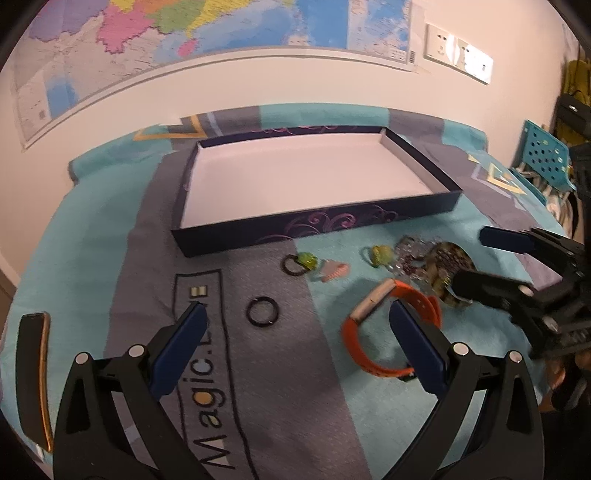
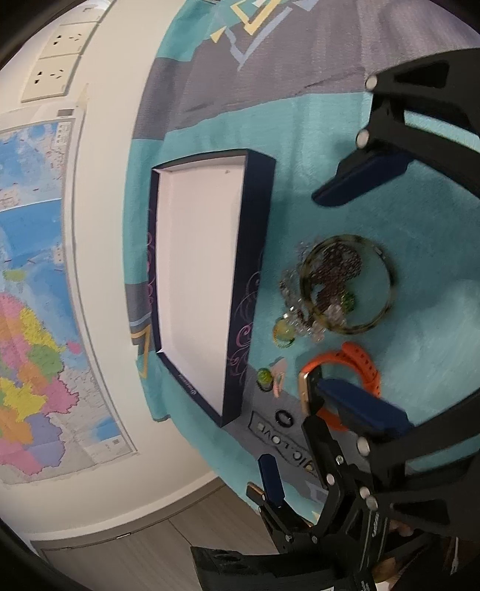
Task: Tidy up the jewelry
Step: 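Grasp the orange watch band with the left tool while the right tool grasps the tortoiseshell bangle, then carry the watch and bangle into the white tray and open both tools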
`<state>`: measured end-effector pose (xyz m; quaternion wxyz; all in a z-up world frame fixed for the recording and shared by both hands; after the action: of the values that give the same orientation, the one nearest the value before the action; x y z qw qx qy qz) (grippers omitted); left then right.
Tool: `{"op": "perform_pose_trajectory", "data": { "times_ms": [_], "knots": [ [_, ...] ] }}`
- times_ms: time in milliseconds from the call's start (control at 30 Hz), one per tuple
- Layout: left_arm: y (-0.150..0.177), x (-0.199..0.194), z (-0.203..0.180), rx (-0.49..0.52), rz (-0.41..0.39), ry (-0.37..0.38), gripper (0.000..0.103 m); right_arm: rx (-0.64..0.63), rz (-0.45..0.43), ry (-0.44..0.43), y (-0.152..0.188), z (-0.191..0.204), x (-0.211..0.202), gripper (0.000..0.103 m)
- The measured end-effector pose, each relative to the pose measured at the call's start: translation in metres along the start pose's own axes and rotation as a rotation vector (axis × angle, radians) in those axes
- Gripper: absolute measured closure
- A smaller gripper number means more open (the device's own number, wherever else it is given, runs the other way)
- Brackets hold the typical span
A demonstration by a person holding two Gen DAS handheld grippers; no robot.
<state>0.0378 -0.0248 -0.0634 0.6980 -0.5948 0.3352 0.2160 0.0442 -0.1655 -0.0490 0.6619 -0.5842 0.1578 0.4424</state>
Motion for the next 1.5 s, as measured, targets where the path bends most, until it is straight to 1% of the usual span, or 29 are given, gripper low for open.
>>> {"op": "perform_pose_trajectory", "data": {
  "times_ms": [33, 100, 133, 167, 200, 233, 267, 300, 333, 367, 467, 500, 567, 667, 867, 900, 933, 967, 1033, 1100, 1333, 1433, 1500],
  "knots": [
    [0.001, 0.000, -0.002, 0.007, 0.002, 0.013, 0.006, -0.002, 0.011, 0.004, 0.002, -0.002, 0.001, 0.025],
    [0.003, 0.000, -0.006, 0.020, 0.008, 0.037, 0.011, -0.004, 0.033, 0.014, 0.005, -0.007, 0.003, 0.035],
    [0.004, 0.001, -0.008, 0.024, 0.012, 0.048, 0.018, -0.001, 0.037, 0.018, 0.005, -0.010, 0.004, 0.037],
    [0.005, 0.002, -0.010, 0.030, 0.020, 0.063, 0.024, 0.004, 0.042, 0.017, 0.006, -0.013, 0.004, 0.042],
    [0.006, 0.003, -0.011, 0.032, 0.026, 0.073, 0.027, 0.010, 0.047, 0.013, 0.007, -0.015, 0.004, 0.048],
    [0.007, 0.004, -0.013, 0.037, 0.036, 0.085, 0.034, 0.019, 0.052, 0.010, 0.007, -0.018, 0.004, 0.051],
    [0.009, 0.006, -0.015, 0.041, 0.044, 0.095, 0.039, 0.024, 0.056, 0.011, 0.008, -0.021, 0.004, 0.057],
    [0.010, 0.007, -0.016, 0.044, 0.053, 0.105, 0.041, 0.025, 0.062, 0.009, 0.008, -0.023, 0.005, 0.064],
    [0.012, 0.008, -0.016, 0.047, 0.059, 0.111, 0.045, 0.026, 0.068, 0.008, 0.009, -0.025, 0.005, 0.067],
    [0.013, 0.008, -0.018, 0.052, 0.066, 0.119, 0.052, 0.027, 0.075, 0.003, 0.010, -0.027, 0.004, 0.074],
    [0.017, 0.011, -0.021, 0.057, 0.087, 0.154, 0.065, 0.038, 0.088, -0.011, 0.012, -0.032, 0.004, 0.079],
    [0.017, 0.011, -0.022, 0.059, 0.090, 0.161, 0.067, 0.038, 0.092, -0.011, 0.012, -0.032, 0.004, 0.082],
    [0.018, 0.012, -0.023, 0.064, 0.096, 0.160, 0.072, 0.038, 0.098, -0.014, 0.014, -0.033, 0.004, 0.083],
    [0.017, 0.013, -0.023, 0.064, 0.105, 0.163, 0.075, 0.035, 0.104, -0.020, 0.015, -0.034, 0.002, 0.084],
    [0.017, 0.013, -0.023, 0.073, 0.115, 0.167, 0.076, 0.029, 0.117, -0.029, 0.016, -0.034, 0.003, 0.082],
    [0.016, 0.014, -0.023, 0.075, 0.116, 0.167, 0.076, 0.013, 0.118, -0.017, 0.015, -0.032, 0.003, 0.084],
    [0.016, 0.014, -0.023, 0.077, 0.117, 0.167, 0.079, 0.008, 0.119, -0.015, 0.015, -0.031, 0.003, 0.086],
    [0.016, 0.014, -0.022, 0.078, 0.118, 0.166, 0.084, 0.014, 0.118, -0.020, 0.015, -0.031, 0.003, 0.091],
    [0.016, 0.015, -0.022, 0.077, 0.119, 0.165, 0.091, 0.023, 0.110, -0.026, 0.014, -0.033, 0.001, 0.094],
    [0.016, 0.015, -0.022, 0.077, 0.117, 0.165, 0.091, 0.031, 0.096, -0.028, 0.013, -0.035, -0.003, 0.098],
    [0.013, 0.010, -0.018, 0.078, 0.095, 0.160, 0.092, 0.041, 0.067, -0.043, 0.006, -0.038, -0.014, 0.098],
    [0.009, 0.007, -0.015, 0.068, 0.084, 0.178, 0.092, 0.062, 0.048, -0.074, 0.000, -0.039, -0.018, 0.098],
    [0.005, 0.002, -0.013, 0.069, 0.066, 0.184, 0.092, 0.062, 0.033, -0.071, -0.006, -0.040, -0.019, 0.098]
  ]
}}
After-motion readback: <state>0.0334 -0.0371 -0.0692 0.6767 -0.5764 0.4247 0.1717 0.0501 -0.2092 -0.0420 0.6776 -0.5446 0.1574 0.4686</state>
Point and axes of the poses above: each gripper's, at about its wrist camera, not at the fingertips, and x roughly the way its jaws point, z to its left, y to its underside, the point moved 6 cm from there along x, roughly the way its jaws point, and after that the axes turned 6 degrees about x, right-handed, at the moved point
